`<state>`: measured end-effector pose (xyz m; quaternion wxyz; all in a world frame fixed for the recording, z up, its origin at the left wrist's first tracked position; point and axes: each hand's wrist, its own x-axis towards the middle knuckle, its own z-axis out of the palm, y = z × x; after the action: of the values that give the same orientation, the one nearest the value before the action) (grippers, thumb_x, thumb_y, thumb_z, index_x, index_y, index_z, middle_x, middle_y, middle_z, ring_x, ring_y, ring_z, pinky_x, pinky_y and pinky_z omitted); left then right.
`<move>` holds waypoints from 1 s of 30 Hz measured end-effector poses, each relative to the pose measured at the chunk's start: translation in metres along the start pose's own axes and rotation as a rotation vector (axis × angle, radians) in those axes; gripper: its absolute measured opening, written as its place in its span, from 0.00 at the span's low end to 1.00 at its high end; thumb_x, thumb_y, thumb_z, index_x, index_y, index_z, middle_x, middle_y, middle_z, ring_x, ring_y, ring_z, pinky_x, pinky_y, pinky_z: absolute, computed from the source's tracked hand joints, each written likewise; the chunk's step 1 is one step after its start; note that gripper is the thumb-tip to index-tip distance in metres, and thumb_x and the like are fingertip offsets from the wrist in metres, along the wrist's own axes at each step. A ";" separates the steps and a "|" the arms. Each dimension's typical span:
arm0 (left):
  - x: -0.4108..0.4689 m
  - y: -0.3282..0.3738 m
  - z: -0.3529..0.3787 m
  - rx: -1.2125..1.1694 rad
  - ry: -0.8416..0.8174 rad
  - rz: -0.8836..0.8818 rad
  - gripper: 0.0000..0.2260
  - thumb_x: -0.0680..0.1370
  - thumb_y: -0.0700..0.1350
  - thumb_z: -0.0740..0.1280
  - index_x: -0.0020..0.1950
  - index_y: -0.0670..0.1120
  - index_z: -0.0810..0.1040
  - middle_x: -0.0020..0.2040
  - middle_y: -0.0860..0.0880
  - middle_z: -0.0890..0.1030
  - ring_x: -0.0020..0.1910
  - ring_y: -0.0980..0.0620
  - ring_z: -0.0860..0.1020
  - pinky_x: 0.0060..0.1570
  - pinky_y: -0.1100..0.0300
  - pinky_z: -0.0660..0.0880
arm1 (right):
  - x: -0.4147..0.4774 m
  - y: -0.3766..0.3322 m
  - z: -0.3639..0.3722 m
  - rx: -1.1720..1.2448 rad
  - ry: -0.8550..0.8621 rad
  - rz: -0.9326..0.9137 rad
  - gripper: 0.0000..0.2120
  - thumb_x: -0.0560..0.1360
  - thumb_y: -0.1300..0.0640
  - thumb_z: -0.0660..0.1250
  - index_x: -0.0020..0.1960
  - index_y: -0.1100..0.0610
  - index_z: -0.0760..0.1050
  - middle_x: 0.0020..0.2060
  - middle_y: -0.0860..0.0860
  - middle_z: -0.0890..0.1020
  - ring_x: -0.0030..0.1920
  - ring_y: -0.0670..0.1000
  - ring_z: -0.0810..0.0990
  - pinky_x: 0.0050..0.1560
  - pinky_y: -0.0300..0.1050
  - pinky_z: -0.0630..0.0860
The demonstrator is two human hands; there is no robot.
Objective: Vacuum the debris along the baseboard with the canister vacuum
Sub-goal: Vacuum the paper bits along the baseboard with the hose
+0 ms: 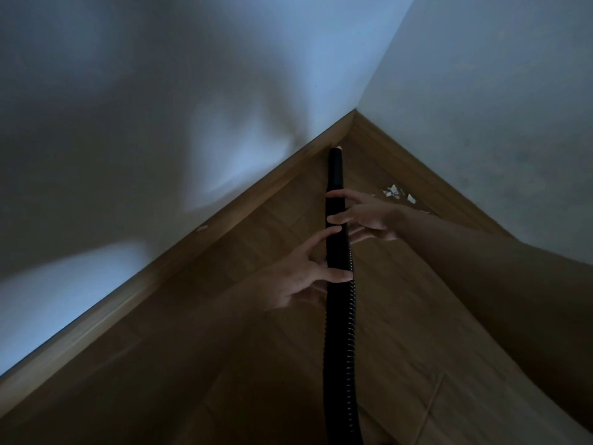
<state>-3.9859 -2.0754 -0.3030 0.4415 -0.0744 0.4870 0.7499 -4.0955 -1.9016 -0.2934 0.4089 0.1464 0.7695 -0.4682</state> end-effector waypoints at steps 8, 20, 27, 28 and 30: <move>0.013 0.004 -0.011 -0.035 -0.070 -0.008 0.38 0.69 0.35 0.74 0.71 0.64 0.67 0.65 0.41 0.78 0.54 0.35 0.82 0.43 0.41 0.82 | 0.007 -0.004 -0.007 0.026 -0.012 -0.025 0.35 0.73 0.63 0.74 0.75 0.46 0.65 0.61 0.57 0.77 0.52 0.57 0.83 0.43 0.49 0.83; 0.005 -0.004 -0.033 0.032 -0.214 -0.122 0.36 0.70 0.31 0.72 0.70 0.63 0.71 0.64 0.38 0.78 0.54 0.34 0.81 0.59 0.31 0.73 | -0.008 0.035 0.013 0.216 0.010 -0.053 0.38 0.72 0.65 0.74 0.75 0.45 0.62 0.55 0.53 0.75 0.48 0.57 0.84 0.42 0.51 0.83; -0.011 -0.003 -0.030 0.066 -0.259 -0.142 0.35 0.74 0.28 0.66 0.73 0.60 0.68 0.66 0.36 0.77 0.50 0.35 0.82 0.41 0.45 0.81 | -0.022 0.047 0.023 0.304 0.012 -0.047 0.41 0.71 0.66 0.75 0.75 0.43 0.61 0.68 0.61 0.71 0.48 0.58 0.84 0.40 0.51 0.83; -0.013 -0.003 -0.031 0.069 -0.254 -0.143 0.35 0.74 0.28 0.66 0.72 0.60 0.68 0.65 0.37 0.77 0.51 0.35 0.83 0.41 0.46 0.81 | -0.024 0.046 0.024 0.305 0.010 -0.048 0.40 0.71 0.66 0.75 0.75 0.43 0.61 0.67 0.60 0.71 0.48 0.58 0.85 0.41 0.51 0.83; -0.015 -0.003 -0.031 0.052 -0.254 -0.145 0.36 0.73 0.28 0.67 0.71 0.62 0.69 0.65 0.38 0.78 0.52 0.32 0.81 0.41 0.43 0.81 | -0.027 0.043 0.024 0.292 0.012 -0.058 0.40 0.72 0.65 0.75 0.76 0.43 0.61 0.65 0.58 0.72 0.48 0.57 0.85 0.44 0.52 0.83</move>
<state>-3.9843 -2.1082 -0.3132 0.5542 -0.0025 0.4400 0.7066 -4.0407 -1.8953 -0.3043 0.3651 0.1850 0.6995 -0.5858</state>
